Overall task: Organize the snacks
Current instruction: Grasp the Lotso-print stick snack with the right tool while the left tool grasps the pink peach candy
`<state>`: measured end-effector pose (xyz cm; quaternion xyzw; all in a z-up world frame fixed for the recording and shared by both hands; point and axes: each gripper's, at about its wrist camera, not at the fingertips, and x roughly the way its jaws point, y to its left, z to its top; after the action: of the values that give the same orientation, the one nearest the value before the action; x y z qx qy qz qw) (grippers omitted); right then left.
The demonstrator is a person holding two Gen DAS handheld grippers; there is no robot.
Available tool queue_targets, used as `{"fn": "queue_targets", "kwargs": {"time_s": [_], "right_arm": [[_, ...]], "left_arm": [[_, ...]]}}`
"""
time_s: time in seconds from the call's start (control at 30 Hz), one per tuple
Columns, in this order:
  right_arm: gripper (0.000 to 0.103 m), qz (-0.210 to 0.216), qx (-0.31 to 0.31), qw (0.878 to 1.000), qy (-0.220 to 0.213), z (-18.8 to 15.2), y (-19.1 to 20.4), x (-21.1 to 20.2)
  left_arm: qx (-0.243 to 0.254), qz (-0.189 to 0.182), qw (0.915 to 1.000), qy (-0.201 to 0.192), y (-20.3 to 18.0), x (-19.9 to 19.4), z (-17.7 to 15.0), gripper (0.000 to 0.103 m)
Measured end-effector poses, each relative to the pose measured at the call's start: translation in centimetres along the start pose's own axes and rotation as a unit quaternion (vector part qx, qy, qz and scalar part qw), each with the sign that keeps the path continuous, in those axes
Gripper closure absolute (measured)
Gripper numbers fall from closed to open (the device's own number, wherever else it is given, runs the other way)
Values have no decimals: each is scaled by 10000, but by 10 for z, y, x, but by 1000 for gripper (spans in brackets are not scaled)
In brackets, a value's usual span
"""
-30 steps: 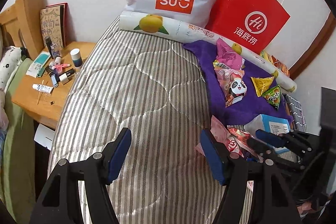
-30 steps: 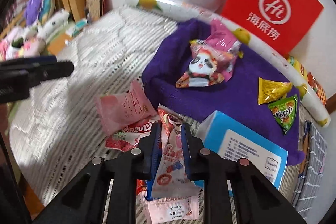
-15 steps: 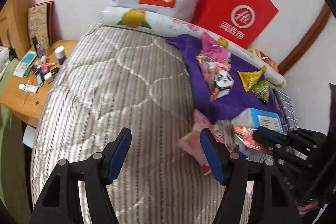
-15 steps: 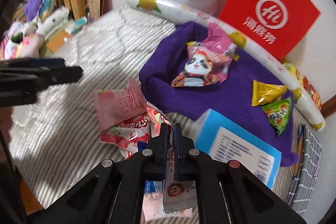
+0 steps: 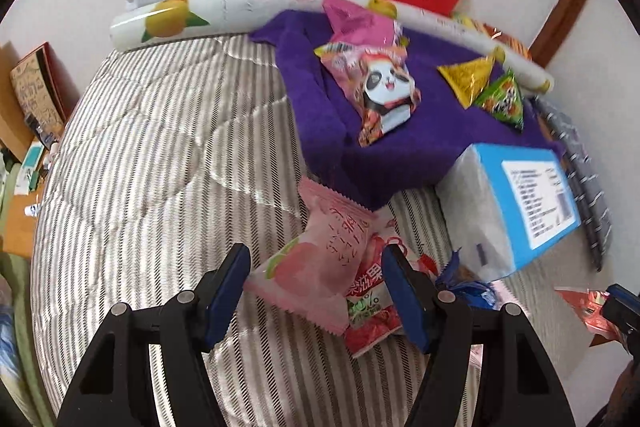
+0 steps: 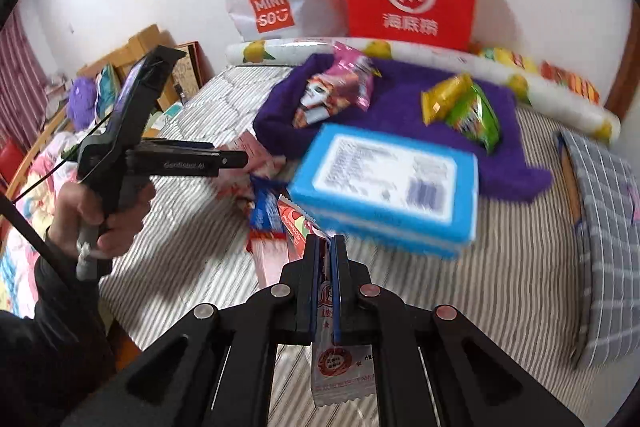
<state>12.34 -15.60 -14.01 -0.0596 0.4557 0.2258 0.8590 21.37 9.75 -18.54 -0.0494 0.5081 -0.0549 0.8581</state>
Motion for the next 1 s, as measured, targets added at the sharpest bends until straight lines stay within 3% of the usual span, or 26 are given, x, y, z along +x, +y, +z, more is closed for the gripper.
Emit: {"fn": "queue_targets", "kwargs": {"time_s": [0.23, 0.37, 0.47, 0.5, 0.53, 0.6, 0.67, 0.87, 0.97, 1.0], "right_arm": [[97, -414, 166, 9990, 47, -27, -24, 25], [96, -421, 234, 9987, 143, -37, -30, 37], [96, -415, 205, 9988, 142, -42, -30, 38], [95, -427, 191, 9988, 133, -44, -30, 37], [90, -417, 189, 9989, 124, -46, -31, 35], [60, -365, 196, 9991, 121, -48, -32, 35], [53, -378, 157, 9991, 89, -50, -31, 35], [53, -322, 96, 9991, 271, -48, -25, 58], [66, -466, 74, 9984, 304, -48, -24, 68], [79, -464, 52, 9985, 274, -48, -23, 67]], "left_arm": [[-87, -7, 10000, -26, 0, 9, -1, 52], [-95, -44, 9999, -63, 0, 6, -3, 61], [-205, -188, 9996, -64, 2, 2, -4, 76], [-237, -230, 9994, -56, 3, 0, -5, 76], [-244, -250, 9994, -72, 4, -1, -6, 76], [-226, -206, 9995, -107, 3, -4, -7, 76], [-226, -189, 9995, -128, 3, -6, -9, 76], [-310, -180, 9991, -239, 7, -21, -15, 77], [-343, -207, 9988, -299, 9, -33, -19, 77], [-345, -202, 9987, -319, 10, -36, -20, 77]]}}
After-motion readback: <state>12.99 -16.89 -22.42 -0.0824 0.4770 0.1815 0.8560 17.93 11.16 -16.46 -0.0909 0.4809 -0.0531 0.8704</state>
